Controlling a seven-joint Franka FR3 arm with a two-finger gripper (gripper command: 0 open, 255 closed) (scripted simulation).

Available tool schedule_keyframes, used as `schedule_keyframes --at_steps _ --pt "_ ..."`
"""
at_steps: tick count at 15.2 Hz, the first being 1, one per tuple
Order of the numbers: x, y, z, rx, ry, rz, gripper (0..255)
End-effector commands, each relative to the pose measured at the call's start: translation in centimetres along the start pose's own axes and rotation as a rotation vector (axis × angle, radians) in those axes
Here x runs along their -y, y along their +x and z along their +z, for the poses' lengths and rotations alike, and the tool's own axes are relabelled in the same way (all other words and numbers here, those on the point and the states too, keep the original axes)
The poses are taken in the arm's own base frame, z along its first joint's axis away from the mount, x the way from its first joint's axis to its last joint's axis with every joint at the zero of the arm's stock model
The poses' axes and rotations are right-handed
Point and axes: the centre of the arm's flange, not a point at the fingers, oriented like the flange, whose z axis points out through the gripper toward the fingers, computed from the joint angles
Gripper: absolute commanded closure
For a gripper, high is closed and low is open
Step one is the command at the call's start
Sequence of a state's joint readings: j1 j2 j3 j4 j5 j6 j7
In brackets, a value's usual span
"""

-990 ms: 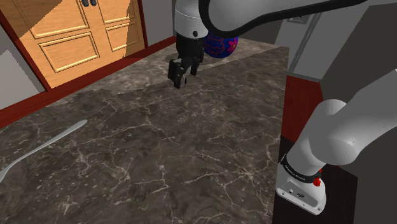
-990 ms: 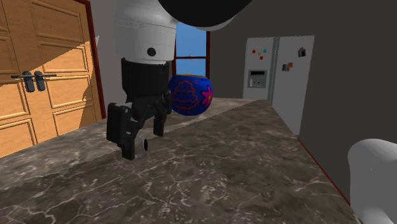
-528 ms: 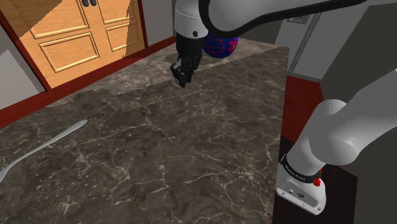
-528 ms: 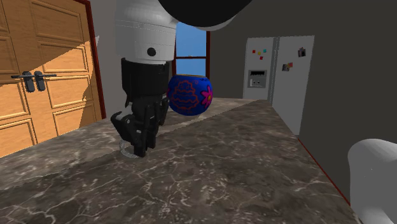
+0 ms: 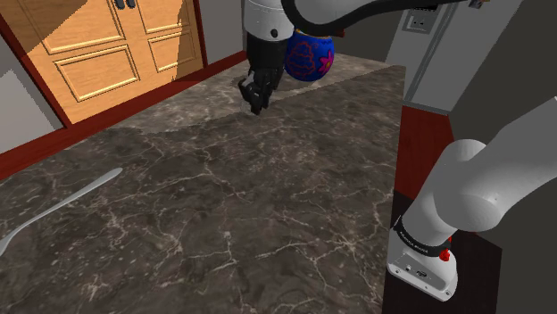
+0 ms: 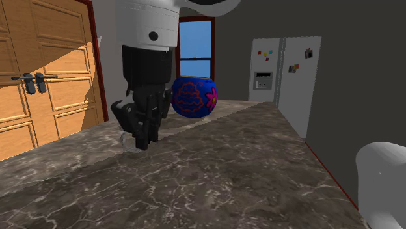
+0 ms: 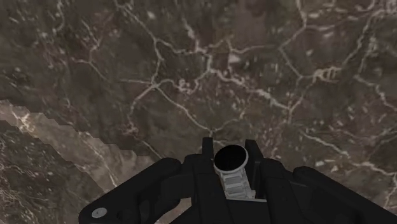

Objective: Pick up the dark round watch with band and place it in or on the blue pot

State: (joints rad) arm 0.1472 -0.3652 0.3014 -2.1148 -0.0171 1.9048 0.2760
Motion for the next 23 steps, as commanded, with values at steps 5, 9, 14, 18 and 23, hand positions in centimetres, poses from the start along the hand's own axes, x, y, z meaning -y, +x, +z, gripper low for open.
schedule_keyframes --at_steps 5,9,14,18,23 --pt "-0.3 0.5 -3.1 0.000 0.000 0.000 255" --pt "-0.5 0.8 -5.2 0.000 0.000 0.000 255" --pt "-0.7 1.3 -7.8 0.000 0.000 0.000 255" --pt "-0.8 1.6 -9.8 0.000 0.000 0.000 255" --pt "-1.0 2.1 -12.4 0.000 0.000 0.000 255"
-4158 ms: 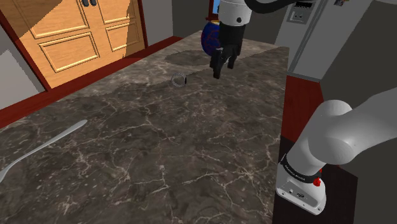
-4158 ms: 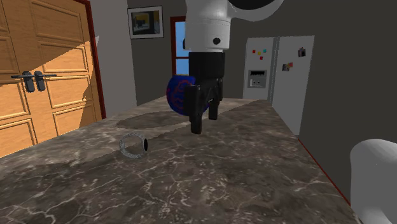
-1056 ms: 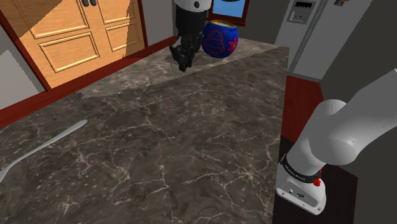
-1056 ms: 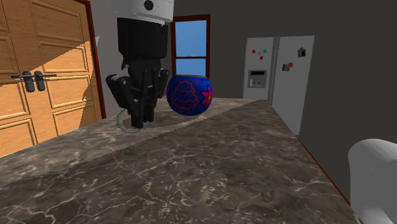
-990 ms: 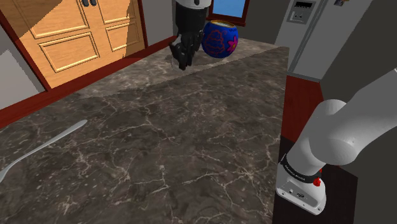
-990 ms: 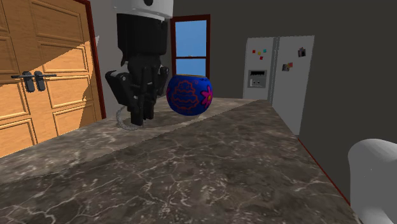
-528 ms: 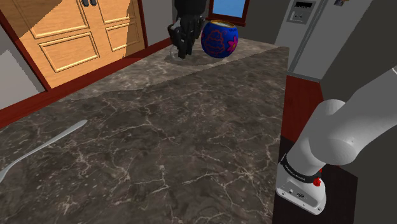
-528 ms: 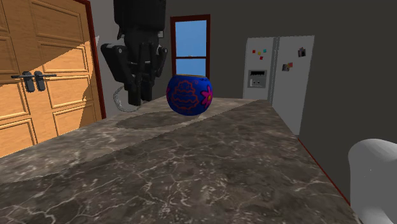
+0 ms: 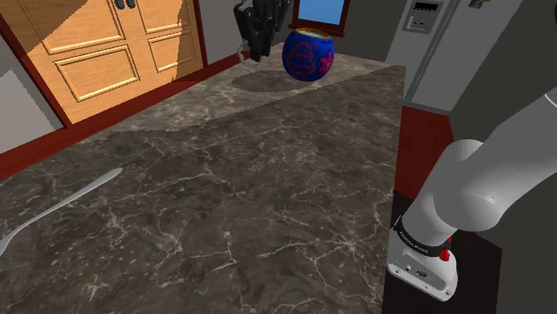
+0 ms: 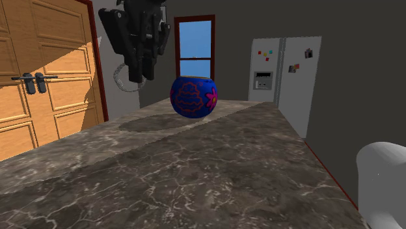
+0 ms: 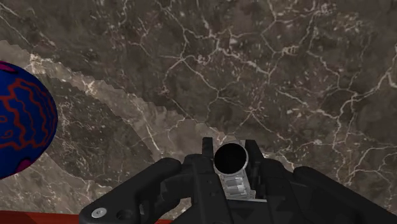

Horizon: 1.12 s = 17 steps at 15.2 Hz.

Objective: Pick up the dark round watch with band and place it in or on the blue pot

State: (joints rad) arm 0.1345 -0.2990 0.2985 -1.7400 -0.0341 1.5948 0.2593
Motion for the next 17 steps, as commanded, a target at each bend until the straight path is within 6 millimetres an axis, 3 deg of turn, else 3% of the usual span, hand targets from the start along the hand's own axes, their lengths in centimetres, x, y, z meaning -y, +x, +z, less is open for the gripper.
schedule_keyframes --at_steps 1,14,17 --pt "0.0 0.1 -1.0 0.000 0.000 0.000 255" --pt "-0.6 1.2 -7.6 0.000 0.000 0.000 255" --pt "-4.5 1.6 -7.2 0.000 0.000 0.000 255"
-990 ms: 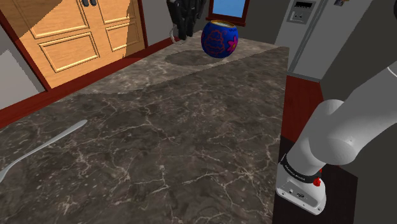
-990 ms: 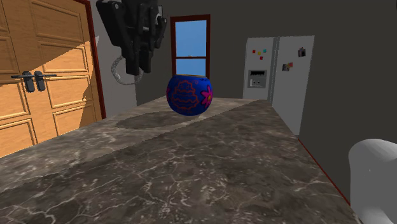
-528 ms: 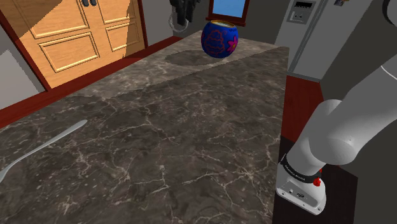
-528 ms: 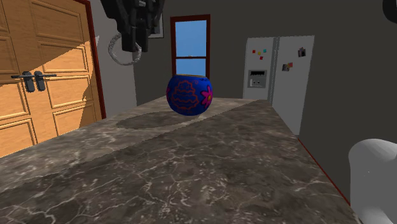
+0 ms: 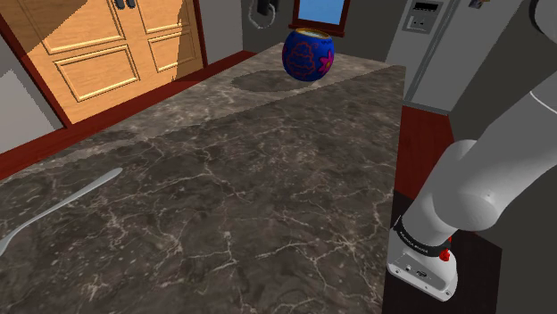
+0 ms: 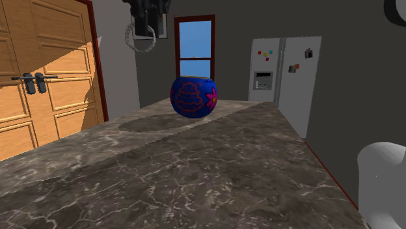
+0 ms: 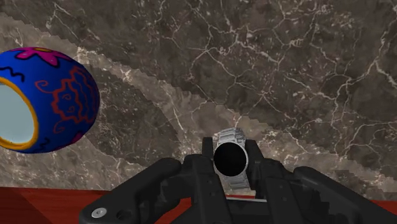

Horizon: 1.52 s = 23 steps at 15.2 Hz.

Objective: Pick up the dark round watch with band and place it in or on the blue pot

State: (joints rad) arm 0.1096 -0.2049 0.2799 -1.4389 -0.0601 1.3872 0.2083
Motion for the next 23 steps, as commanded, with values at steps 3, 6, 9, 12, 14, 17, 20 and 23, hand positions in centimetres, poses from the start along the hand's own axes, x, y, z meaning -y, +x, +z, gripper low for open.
schedule_keyframes --at_steps 3,6,9,12,14,17,20,23 --pt "-5.1 0.5 0.4 0.000 0.000 -0.001 255" --pt "-9.0 0.9 0.7 0.000 0.000 -0.001 255" --pt "-12.9 1.2 1.1 0.000 0.000 -0.001 255" --pt "-16.8 1.6 1.5 0.000 0.000 -0.001 255" --pt "-19.5 1.8 1.7 0.000 0.000 -0.001 255" --pt "-23.4 2.2 2.1 0.000 0.000 -0.001 255" --pt "-27.3 2.6 2.4 0.000 0.000 -0.001 255" --pt "-31.6 3.0 2.8 0.000 0.000 -0.001 255"
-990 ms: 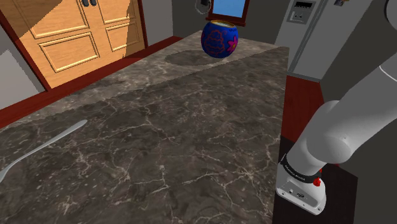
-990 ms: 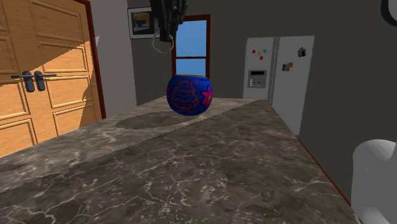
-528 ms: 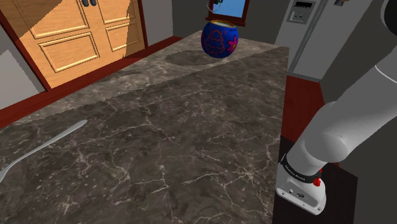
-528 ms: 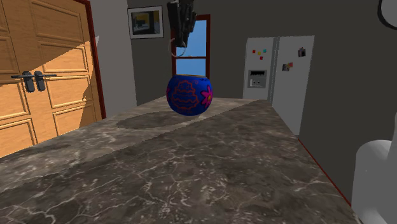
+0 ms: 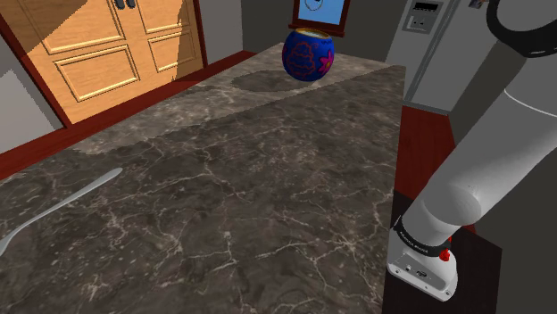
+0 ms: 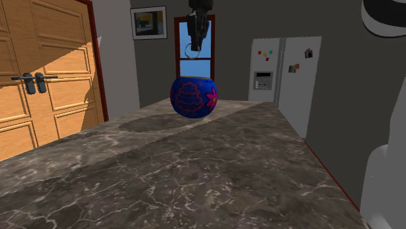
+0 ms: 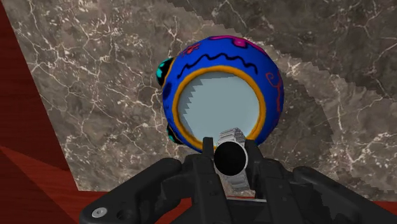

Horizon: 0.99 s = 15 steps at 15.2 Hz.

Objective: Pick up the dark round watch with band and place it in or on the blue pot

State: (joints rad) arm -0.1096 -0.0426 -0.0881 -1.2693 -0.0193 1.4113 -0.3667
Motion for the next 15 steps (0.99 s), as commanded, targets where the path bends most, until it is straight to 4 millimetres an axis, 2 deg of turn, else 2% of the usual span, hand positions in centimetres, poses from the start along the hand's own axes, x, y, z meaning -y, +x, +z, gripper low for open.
schedule_keyframes --at_steps 1,13,15 --pt "-1.6 0.0 0.6 0.000 -0.001 -0.002 255" --pt "-1.1 -1.1 6.8 0.000 -0.001 -0.002 255" --pt "-1.0 -1.1 7.2 0.000 -0.001 -0.002 255"
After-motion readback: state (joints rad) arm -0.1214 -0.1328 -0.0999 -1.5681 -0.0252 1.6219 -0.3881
